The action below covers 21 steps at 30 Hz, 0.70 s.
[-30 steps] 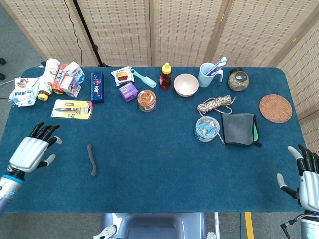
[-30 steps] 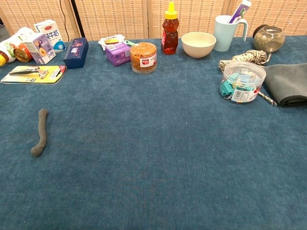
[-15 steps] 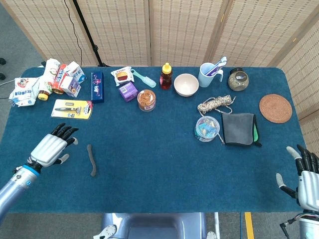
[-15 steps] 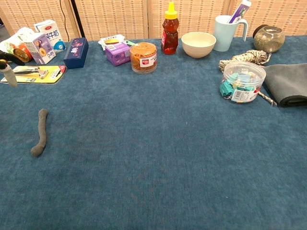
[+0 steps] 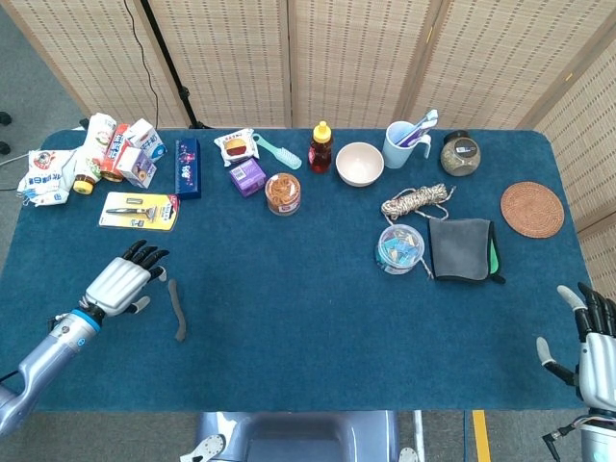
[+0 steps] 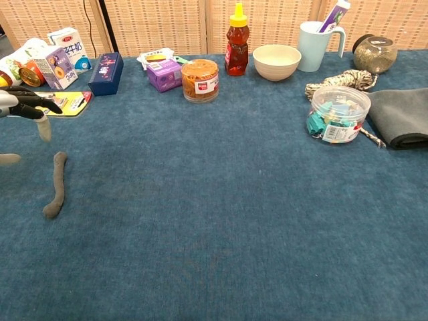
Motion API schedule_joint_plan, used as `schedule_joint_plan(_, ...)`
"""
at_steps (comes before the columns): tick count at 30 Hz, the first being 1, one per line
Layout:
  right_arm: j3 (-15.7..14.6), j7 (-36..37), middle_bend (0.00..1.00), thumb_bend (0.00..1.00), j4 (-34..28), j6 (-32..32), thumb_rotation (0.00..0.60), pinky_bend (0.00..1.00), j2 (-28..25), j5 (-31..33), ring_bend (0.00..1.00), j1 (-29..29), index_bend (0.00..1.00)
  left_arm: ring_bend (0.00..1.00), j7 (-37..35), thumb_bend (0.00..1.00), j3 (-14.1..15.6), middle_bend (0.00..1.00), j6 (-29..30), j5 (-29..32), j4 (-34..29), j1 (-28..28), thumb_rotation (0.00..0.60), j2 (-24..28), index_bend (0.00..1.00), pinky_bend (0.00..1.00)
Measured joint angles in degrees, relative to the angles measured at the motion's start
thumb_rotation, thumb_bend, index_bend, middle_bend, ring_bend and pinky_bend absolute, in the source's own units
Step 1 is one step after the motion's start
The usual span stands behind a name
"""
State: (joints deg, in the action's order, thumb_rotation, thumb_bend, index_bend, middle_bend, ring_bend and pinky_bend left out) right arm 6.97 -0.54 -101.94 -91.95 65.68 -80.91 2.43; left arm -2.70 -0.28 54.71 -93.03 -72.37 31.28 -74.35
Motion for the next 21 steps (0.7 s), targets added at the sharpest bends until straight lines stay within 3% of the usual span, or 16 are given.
schedule_joint_plan(13, -0.07, 0.12, 0.05, 0.36, -0.07, -0.49, 0.600, 0.00, -0.28, 0.24, 0.03, 0.59, 0.16, 0.10, -1.46, 0.29, 0.35, 0.14, -2.18, 0.99, 7.27, 3.09, 0.600, -6.83, 0.39, 0.03)
schedule_joint_plan(21, -0.08, 0.27, 0.05, 0.36, 0.02, -0.72, 0.600, 0.00, -0.34, 0.49, 0.03, 0.95, 0.16, 0.10, -1.84, 0.29, 0.60, 0.14, -3.10, 1.18, 8.64, 4.85, 0.600, -8.27, 0.42, 0.02)
